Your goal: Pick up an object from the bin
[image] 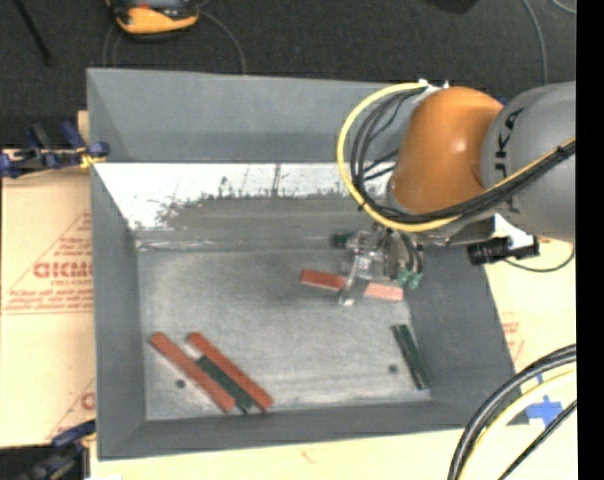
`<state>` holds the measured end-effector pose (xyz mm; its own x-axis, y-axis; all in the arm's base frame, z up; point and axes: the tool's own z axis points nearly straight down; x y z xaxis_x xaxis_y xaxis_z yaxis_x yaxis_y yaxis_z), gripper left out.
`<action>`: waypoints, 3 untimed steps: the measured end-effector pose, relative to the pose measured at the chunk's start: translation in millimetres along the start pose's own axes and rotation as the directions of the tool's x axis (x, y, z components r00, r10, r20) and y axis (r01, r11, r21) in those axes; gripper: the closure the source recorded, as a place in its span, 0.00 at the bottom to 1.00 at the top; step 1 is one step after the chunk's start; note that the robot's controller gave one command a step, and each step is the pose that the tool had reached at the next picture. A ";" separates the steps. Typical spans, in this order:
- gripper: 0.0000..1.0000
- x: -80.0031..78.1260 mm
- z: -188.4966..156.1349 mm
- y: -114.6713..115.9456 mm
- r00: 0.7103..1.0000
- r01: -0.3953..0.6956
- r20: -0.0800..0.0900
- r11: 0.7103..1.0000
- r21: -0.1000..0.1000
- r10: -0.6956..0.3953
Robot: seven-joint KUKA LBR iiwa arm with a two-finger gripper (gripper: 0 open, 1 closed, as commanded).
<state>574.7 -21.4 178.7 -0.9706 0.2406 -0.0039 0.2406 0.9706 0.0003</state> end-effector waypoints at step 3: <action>1.00 3.6 -63.1 -43.4 1.000 0.009 0.000 1.000 0.001 -0.009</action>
Offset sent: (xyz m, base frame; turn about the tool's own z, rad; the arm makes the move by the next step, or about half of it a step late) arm 0.0022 0.0143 0.0149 0.0371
